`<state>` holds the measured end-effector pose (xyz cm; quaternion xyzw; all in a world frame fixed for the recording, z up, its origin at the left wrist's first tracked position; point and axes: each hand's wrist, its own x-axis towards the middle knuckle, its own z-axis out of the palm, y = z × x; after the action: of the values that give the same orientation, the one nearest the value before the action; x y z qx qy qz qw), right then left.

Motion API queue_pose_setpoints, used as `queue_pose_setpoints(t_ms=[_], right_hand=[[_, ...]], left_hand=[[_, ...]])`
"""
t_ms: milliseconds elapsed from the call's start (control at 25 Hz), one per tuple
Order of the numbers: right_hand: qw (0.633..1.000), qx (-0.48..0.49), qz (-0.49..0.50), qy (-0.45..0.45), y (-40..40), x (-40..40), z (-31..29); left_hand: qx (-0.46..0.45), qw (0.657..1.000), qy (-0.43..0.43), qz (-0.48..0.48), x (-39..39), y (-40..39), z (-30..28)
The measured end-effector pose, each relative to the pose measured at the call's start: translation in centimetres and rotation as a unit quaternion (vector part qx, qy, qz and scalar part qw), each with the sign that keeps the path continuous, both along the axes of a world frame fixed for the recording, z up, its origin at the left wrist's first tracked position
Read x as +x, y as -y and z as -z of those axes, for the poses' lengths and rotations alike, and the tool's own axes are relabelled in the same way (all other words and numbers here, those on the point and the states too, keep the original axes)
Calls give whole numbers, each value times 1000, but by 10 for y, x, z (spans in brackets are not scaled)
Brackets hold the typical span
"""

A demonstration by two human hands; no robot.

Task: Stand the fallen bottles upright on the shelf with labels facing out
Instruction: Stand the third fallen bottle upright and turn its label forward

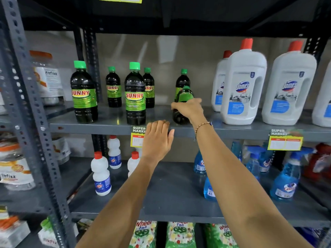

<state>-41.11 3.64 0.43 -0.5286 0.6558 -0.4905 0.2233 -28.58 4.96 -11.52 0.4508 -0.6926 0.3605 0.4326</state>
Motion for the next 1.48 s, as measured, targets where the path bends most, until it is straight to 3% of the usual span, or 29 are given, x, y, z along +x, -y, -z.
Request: queue_pose_setpoints(t_ms=[160, 280, 360, 440, 600, 760, 1000, 1200, 1480], right_hand=[[984, -178, -22, -3, -6, 5, 25], [974, -225, -24, -14, -13, -1, 38], [972, -212, -2, -99, -11, -4, 44], [974, -188, -13, -127, -7, -5, 45], [989, -89, -87, -79, 2, -21, 34], [982, -10, -190, -5, 10, -45, 24], [991, -64, -119, 18, 6, -46, 29], [992, -78, -89, -48, 10, -43, 25], [968, -53, -234, 71, 6, -61, 26]], left_hand=[[-4, 1000, -6, 10, 0, 0, 1], [-1, 1000, -11, 22, 0, 0, 0], [4, 1000, -9, 21, 0, -1, 0], [7, 1000, -9, 24, 0, -2, 0], [27, 999, -9, 26, 2, -5, -2], [59, 998, -14, 26, 1, -6, -3], [45, 999, -15, 19, 0, -3, 0], [39, 999, -24, 28, 0, -2, 0], [36, 998, -32, 50, 1, 0, 1]])
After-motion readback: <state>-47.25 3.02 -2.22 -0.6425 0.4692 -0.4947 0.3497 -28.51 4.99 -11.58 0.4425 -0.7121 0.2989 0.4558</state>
